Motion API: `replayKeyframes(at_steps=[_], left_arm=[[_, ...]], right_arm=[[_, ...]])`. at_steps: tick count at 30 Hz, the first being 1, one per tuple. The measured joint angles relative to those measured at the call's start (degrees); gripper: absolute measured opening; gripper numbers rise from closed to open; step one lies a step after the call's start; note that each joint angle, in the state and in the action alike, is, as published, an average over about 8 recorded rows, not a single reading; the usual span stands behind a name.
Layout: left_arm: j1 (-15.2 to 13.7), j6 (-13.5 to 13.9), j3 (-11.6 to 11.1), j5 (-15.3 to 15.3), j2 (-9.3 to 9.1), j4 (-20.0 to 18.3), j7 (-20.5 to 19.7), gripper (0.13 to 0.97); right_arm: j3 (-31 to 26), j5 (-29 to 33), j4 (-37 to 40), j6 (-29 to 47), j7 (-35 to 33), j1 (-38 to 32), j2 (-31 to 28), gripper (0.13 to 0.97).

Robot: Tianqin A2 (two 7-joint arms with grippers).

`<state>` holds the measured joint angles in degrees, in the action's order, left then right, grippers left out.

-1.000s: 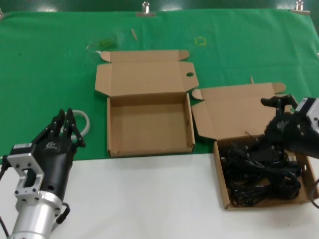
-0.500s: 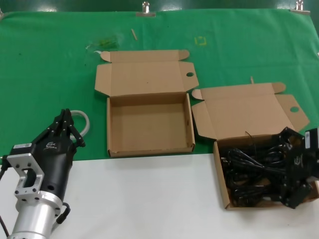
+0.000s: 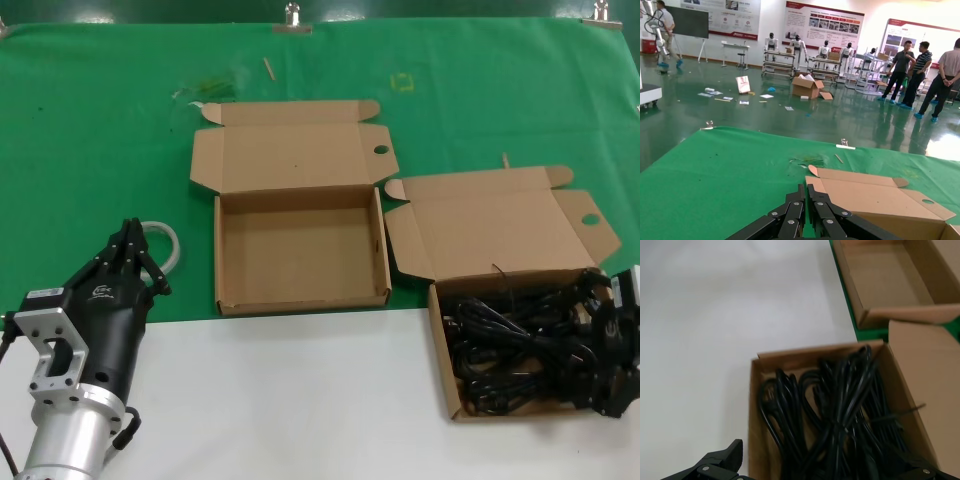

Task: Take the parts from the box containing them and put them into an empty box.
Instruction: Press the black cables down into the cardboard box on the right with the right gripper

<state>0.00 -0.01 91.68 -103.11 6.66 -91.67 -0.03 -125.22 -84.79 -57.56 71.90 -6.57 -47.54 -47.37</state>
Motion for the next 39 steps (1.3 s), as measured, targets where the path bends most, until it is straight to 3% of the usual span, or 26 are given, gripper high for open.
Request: replayKeyframes(at_steps=[12,26,35,39], left_arm=[[0.0,0.0,0.0,0.0,0.00,0.0,0.0,0.156],[0.0,0.0,0.0,0.0,0.00,0.0,0.0,0.156],[0.0,0.0,0.0,0.0,0.00,0.0,0.0,0.156],[0.0,0.0,0.0,0.0,0.00,0.0,0.0,0.156]], right_arm=[[0.3,4.1,10.4,-1.5,-5.0,-3.5,5.4,0.962],[1.7,5.4,11.9,-1.5,-5.7,-3.5,6.4,0.891],[2.6,5.8,11.7,-1.7,-5.7,-3.4,6.5,0.758],[2.8,5.9,11.4,-1.7,-5.7,-3.2,6.4,0.659]])
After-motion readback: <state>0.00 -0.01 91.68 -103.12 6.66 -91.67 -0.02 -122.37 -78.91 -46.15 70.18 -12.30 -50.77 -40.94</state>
